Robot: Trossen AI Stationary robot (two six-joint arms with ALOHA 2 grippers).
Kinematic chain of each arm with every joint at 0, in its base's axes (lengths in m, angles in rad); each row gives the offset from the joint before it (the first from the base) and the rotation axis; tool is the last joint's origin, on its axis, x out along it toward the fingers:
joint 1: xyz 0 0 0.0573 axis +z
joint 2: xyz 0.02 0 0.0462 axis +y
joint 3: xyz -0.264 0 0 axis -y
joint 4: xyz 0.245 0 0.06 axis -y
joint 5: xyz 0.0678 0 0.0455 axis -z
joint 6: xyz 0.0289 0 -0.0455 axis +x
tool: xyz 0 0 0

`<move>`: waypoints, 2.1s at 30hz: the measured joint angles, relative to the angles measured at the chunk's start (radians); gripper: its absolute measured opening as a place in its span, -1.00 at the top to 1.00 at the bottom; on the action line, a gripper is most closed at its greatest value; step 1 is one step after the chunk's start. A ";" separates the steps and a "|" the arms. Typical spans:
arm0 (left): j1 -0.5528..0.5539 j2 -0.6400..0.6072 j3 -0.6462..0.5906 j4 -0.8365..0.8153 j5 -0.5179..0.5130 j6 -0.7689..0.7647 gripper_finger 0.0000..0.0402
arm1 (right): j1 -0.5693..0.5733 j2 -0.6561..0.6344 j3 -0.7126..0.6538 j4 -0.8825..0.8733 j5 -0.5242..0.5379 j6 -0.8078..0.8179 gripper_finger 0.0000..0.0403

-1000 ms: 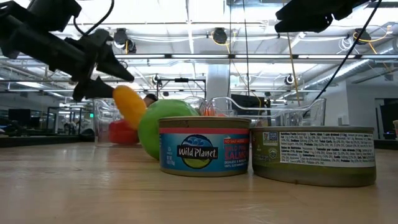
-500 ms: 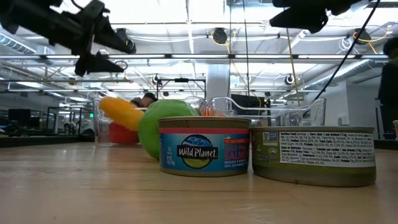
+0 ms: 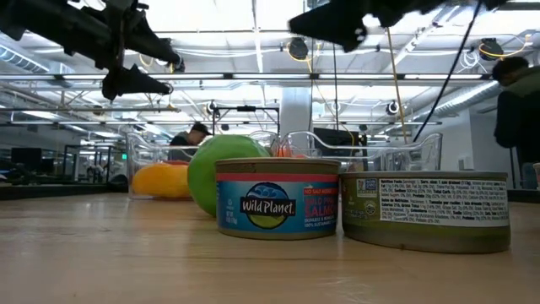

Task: Pick & Place Food Item
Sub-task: Put the green apple into the bottom left transparent bin

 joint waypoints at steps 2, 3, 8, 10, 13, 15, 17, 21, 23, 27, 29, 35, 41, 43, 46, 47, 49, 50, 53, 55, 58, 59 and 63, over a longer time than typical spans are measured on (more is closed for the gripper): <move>0.000 0.016 0.000 -0.001 -0.001 -0.002 -0.68 | -0.018 0.056 0.086 -0.103 -0.003 -0.043 -0.59; 0.000 0.024 0.000 -0.001 0.000 -0.004 -0.67 | -0.028 0.086 0.129 -0.158 -0.002 -0.056 -0.64; 0.000 0.071 0.000 -0.001 0.000 -0.031 -0.67 | -0.092 0.233 0.333 -0.458 -0.001 -0.032 -0.86; 0.001 0.090 0.000 0.002 -0.001 -0.032 -0.67 | -0.116 0.281 0.379 -0.501 -0.001 -0.020 -0.90; 0.001 0.113 0.000 0.003 -0.001 -0.033 -0.68 | -0.137 0.324 0.406 -0.504 -0.005 0.006 -0.93; 0.001 0.128 0.000 0.007 -0.001 -0.033 -0.67 | -0.143 0.339 0.407 -0.504 -0.046 0.009 -0.93; 0.001 0.135 0.000 0.007 0.000 -0.033 -0.67 | -0.148 0.352 0.407 -0.502 -0.108 0.012 -0.92; 0.001 0.148 0.000 0.027 -0.001 -0.032 -0.69 | -0.148 0.386 0.407 -0.485 -0.163 0.028 -0.92; 0.001 0.154 0.000 0.050 -0.001 -0.026 -0.70 | -0.149 0.402 0.406 -0.486 -0.168 0.028 -0.93; 0.001 0.159 0.000 0.068 -0.001 -0.021 -0.68 | -0.164 0.451 0.407 -0.446 -0.157 0.035 -0.92; 0.001 0.159 0.000 0.075 -0.001 -0.020 -0.67 | -0.172 0.455 0.407 -0.444 -0.157 0.033 -0.90; 0.001 0.159 0.000 0.071 -0.006 -0.016 -0.68 | -0.175 0.448 0.406 -0.450 -0.160 0.009 -0.69; 0.001 0.176 0.000 0.074 -0.010 -0.003 -0.69 | -0.175 0.407 0.405 -0.452 -0.158 -0.017 -0.48; 0.001 0.196 0.000 0.074 -0.010 -0.011 -0.70 | -0.173 0.372 0.405 -0.474 -0.157 -0.013 -0.48; 0.001 0.229 0.000 0.097 0.000 -0.016 -0.70 | -0.165 0.302 0.405 -0.526 -0.153 0.000 -0.51; 0.001 0.248 0.000 0.116 0.018 -0.006 -0.70 | -0.158 0.275 0.405 -0.563 -0.149 0.001 -0.52; -0.004 0.287 0.000 0.189 0.068 0.027 -0.68 | -0.143 0.233 0.405 -0.624 -0.103 0.002 -0.52; -0.008 0.304 0.000 0.237 0.103 0.045 -0.68 | -0.132 0.217 0.405 -0.645 -0.064 0.003 -0.51; -0.023 0.358 0.000 0.405 0.194 0.078 -0.65 | -0.096 0.174 0.404 -0.704 0.097 -0.009 -0.49; -0.033 0.396 0.000 0.497 0.227 0.077 -0.64 | -0.073 0.156 0.405 -0.692 0.194 -0.029 -0.48; -0.049 0.454 0.000 0.622 0.259 0.052 -0.64 | -0.045 0.149 0.405 -0.668 0.317 -0.070 -0.50; -0.055 0.474 0.000 0.655 0.266 0.045 -0.64 | -0.037 0.149 0.405 -0.660 0.351 -0.086 -0.51; -0.076 0.561 0.000 0.800 0.291 0.054 -0.64 | -0.025 0.150 0.405 -0.621 0.427 -0.134 -0.51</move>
